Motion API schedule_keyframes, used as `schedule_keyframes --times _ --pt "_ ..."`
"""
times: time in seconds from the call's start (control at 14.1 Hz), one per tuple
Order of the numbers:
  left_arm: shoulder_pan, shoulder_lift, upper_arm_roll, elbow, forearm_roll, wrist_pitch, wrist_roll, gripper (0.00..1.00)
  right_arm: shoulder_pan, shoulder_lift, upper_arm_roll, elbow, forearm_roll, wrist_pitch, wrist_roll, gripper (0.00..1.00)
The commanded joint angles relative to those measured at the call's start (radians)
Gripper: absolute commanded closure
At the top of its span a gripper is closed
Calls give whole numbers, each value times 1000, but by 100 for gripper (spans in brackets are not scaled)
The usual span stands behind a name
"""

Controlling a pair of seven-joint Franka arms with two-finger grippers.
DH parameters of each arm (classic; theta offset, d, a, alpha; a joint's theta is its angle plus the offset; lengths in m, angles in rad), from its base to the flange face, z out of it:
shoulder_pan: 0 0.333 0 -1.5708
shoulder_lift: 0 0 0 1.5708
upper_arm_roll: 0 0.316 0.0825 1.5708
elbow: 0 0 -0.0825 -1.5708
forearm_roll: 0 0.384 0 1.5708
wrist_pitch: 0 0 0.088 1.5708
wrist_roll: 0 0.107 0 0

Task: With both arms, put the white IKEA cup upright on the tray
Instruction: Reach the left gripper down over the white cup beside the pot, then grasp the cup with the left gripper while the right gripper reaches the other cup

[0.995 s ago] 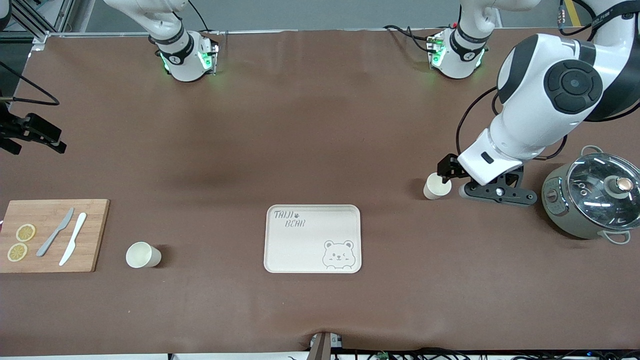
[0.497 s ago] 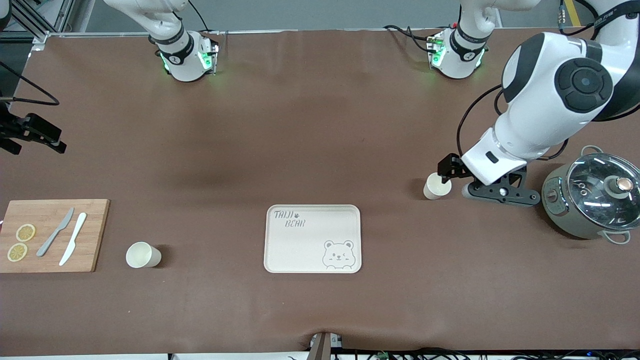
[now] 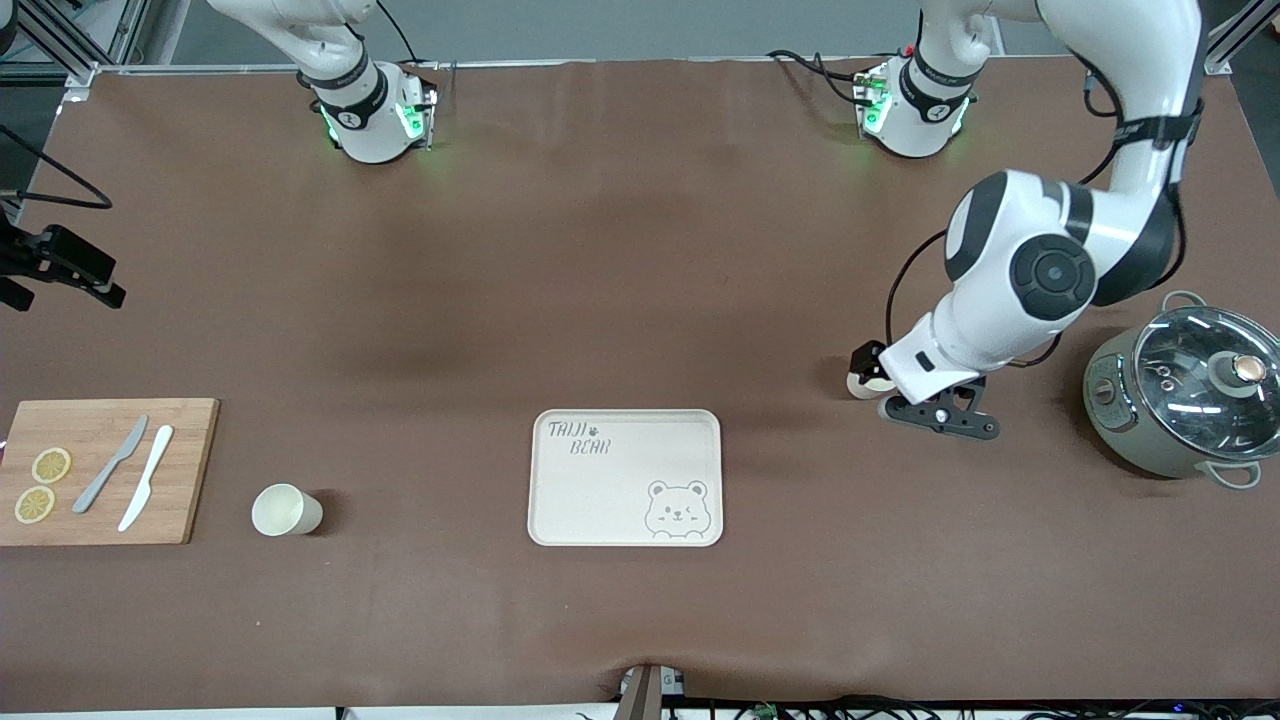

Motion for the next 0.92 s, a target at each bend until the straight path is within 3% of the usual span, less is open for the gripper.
schedule_keyframes --times 0.0,0.21,0.64,0.85 --pt "39 -49 -4 -191 -12 180 70 0 11 34 0 20 -3 15 -6 0" --pt "56 -70 -4 -310 -10 305 100 0 25 107 1 20 0 59 -10 0" --pt "69 -131 -4 -420 -9 366 110 0 51 293 3 18 4 210 5 0" --pt "84 -125 -4 -465 -9 448 130 0 49 371 1 18 92 302 4 0"
